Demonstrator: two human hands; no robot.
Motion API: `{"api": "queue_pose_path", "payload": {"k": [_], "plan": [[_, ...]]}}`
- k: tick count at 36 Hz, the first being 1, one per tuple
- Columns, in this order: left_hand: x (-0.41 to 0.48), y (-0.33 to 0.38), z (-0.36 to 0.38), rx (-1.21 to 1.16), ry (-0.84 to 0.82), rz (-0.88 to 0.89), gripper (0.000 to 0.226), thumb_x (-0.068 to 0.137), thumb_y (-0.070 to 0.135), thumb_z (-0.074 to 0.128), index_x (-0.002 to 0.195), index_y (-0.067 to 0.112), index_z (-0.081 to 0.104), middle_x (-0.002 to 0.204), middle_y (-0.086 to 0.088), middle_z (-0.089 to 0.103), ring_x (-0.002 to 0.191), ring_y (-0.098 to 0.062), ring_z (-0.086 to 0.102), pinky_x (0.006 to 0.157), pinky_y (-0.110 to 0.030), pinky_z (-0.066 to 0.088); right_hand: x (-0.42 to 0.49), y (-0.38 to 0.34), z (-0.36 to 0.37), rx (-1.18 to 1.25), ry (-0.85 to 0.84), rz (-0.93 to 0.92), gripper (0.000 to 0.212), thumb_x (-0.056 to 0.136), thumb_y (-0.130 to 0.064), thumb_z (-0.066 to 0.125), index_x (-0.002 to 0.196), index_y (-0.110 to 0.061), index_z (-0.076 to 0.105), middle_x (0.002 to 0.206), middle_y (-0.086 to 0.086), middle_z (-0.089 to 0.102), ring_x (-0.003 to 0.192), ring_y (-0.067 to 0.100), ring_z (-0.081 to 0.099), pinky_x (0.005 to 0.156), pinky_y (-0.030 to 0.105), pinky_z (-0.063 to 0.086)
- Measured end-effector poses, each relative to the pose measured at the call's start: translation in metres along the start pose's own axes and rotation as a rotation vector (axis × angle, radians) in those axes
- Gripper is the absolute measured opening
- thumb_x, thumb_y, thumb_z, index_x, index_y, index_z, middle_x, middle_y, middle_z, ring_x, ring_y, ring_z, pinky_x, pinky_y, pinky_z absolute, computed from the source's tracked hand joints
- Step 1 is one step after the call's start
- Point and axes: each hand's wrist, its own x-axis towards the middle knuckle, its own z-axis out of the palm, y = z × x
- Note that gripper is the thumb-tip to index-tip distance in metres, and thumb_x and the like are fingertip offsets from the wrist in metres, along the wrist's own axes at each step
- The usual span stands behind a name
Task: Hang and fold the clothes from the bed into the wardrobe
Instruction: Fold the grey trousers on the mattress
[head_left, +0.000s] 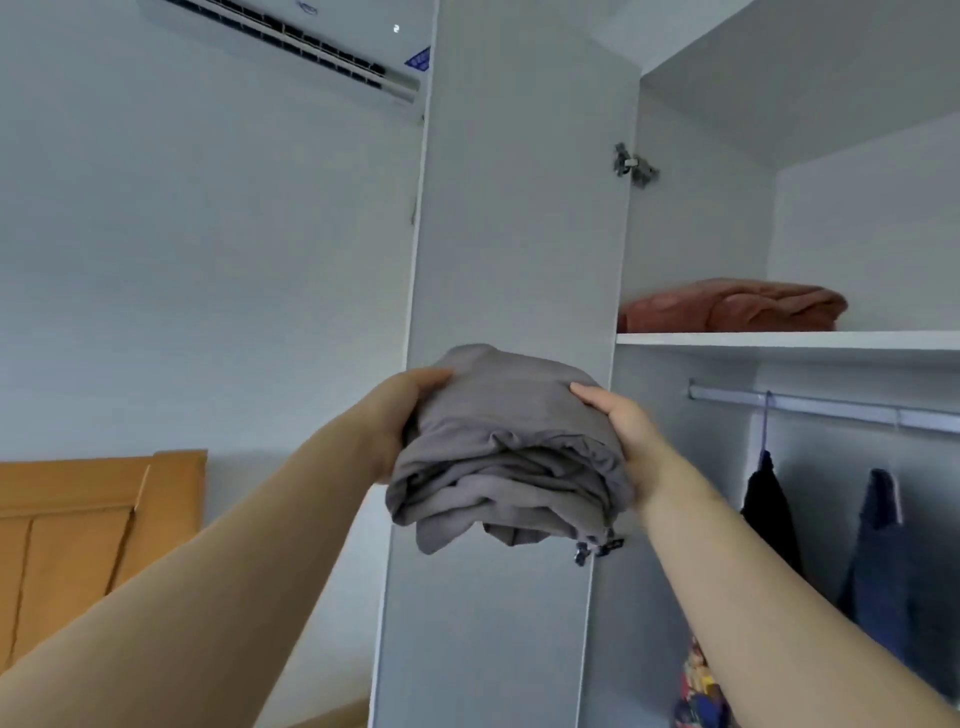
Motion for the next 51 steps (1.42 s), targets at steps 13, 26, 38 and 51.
{"api": "queue_pose_path", "payload": {"k": [13, 26, 38, 51], "plan": [[0.151, 0.04, 0.11, -0.056, -0.523, 0.106, 0.037, 0.092, 0.03, 0.048, 0.079, 0.001, 0.067, 0.075, -0.013, 0.069, 0.061, -0.025, 0.067, 0.062, -0.03, 0.055, 0.05, -0.12, -0.08, -0.14, 0.327, -0.312, 0.028, 0.095, -0.021, 0.049, 0.077, -0.002, 0.06, 0.054, 0.009, 0.066, 0.044, 0.021, 0.063, 0.041, 0.023, 0.052], [0.229, 0.038, 0.262, -0.025, -0.994, 0.156, 0.038, 0.072, 0.039, 0.054, 0.077, 0.009, 0.077, 0.085, -0.009, 0.072, 0.071, -0.022, 0.069, 0.068, -0.033, 0.057, 0.027, -0.227, -0.199, -0.154, 0.555, -0.51, 0.029, 0.095, -0.028, 0.044, 0.09, -0.006, 0.062, 0.067, 0.012, 0.07, 0.051, 0.025, 0.067, 0.043, 0.032, 0.054], [0.28, 0.026, 0.386, -0.137, -0.639, 0.352, 0.049, 0.089, 0.002, 0.057, 0.129, 0.023, 0.038, 0.098, -0.013, 0.058, 0.08, -0.024, 0.061, 0.056, -0.031, 0.055, 0.022, -0.285, -0.279, -0.17, 0.778, -0.454, 0.027, 0.094, -0.028, 0.049, 0.108, -0.007, 0.059, 0.096, 0.013, 0.065, 0.082, 0.028, 0.061, 0.073, 0.039, 0.05], [0.306, 0.017, 0.402, 0.729, -0.417, 0.686, 0.023, 0.077, 0.02, 0.065, 0.096, 0.01, 0.068, 0.103, -0.006, 0.068, 0.098, -0.026, 0.062, 0.089, -0.03, 0.047, 0.029, -0.273, -0.269, -1.474, 1.017, -0.626, 0.039, 0.089, -0.031, 0.054, 0.127, -0.028, 0.053, 0.134, -0.002, 0.05, 0.123, 0.021, 0.047, 0.108, 0.039, 0.033]]}}
